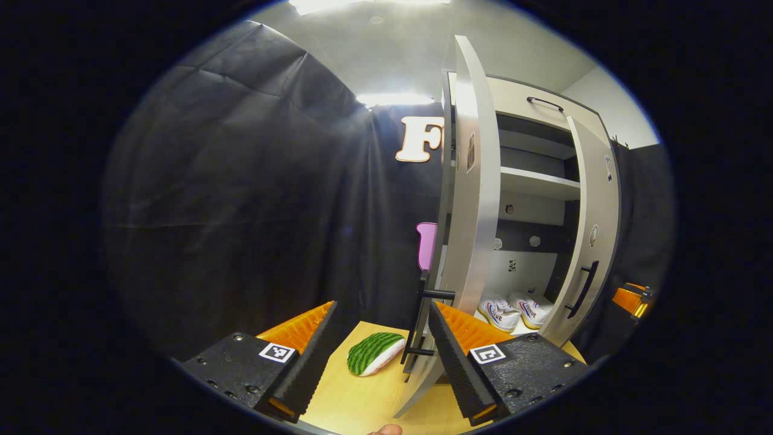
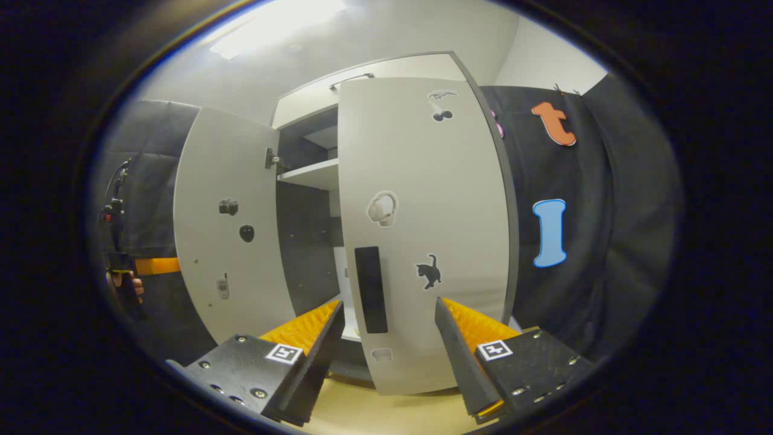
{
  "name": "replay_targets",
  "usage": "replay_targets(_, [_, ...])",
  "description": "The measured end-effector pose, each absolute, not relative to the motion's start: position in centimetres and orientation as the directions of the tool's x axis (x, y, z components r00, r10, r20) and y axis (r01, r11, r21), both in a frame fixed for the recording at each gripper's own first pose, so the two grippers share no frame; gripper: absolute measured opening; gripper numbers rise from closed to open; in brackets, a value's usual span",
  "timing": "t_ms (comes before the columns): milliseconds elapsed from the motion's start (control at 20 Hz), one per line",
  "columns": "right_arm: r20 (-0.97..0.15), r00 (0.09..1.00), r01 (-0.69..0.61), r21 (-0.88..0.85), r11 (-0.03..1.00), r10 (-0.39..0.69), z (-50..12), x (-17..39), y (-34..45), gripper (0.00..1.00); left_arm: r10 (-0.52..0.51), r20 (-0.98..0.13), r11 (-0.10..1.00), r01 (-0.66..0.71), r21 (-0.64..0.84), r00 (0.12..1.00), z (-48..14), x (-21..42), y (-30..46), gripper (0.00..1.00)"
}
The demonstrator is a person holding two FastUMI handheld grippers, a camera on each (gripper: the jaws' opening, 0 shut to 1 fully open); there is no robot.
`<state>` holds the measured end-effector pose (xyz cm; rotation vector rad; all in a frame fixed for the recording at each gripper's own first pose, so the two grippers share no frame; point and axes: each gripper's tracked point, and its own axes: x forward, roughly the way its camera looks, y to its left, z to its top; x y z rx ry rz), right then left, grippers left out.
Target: Grab one shoe with the right hand and put it into the shoe cabinet, grab the other shoe with the left hand and put it into the shoe cabinet; then close the right door with the right hand and the left door with the left hand.
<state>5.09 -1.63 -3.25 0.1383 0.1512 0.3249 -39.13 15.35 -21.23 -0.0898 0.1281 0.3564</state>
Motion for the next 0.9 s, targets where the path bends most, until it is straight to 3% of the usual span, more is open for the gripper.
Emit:
replay_targets(100, [-0.131,0.94,-0.292,0.165,0.942,0.314,-3.5,5.2,-1.8,0.9,0.336,-0.141,0.937,-0.345,-0.044,0.931,-21.1,-39.1,15.6,0.89])
replay_targets(200, [-0.136,0.94,-0.288,0.173,0.942,0.312,-3.7,5.2,-1.8,0.87,0.314,-0.152,0.944,-0.325,-0.053,0.937,-21.3,-38.8,15.2,0.84])
replay_targets(300, [-0.137,0.941,-0.286,0.172,0.943,0.31,-3.9,5.1,-1.6,0.9,0.283,-0.161,0.951,-0.298,-0.081,0.946,-21.2,-38.8,14.6,0.89])
replay_targets(450, [-0.135,0.941,-0.285,0.171,0.943,0.309,-3.8,4.8,-1.4,0.87,0.217,-0.152,0.967,-0.233,-0.099,0.964,-21.3,-38.3,12.2,0.88])
replay_targets(550, [-0.135,0.942,-0.284,0.167,0.944,0.308,-3.7,4.7,-1.5,0.9,0.174,-0.15,0.977,-0.189,-0.097,0.973,-21.3,-37.5,10.3,0.88])
replay_targets(600, [-0.135,0.942,-0.283,0.165,0.945,0.306,-3.7,4.6,-1.7,0.87,0.153,-0.147,0.981,-0.168,-0.098,0.977,-21.4,-37.2,9.5,0.88])
replay_targets(900, [-0.137,0.954,-0.247,0.153,0.957,0.268,-3.6,4.1,-4.2,0.9,0.059,-0.139,0.99,-0.076,-0.117,0.989,-21.7,-34.9,5.0,0.88])
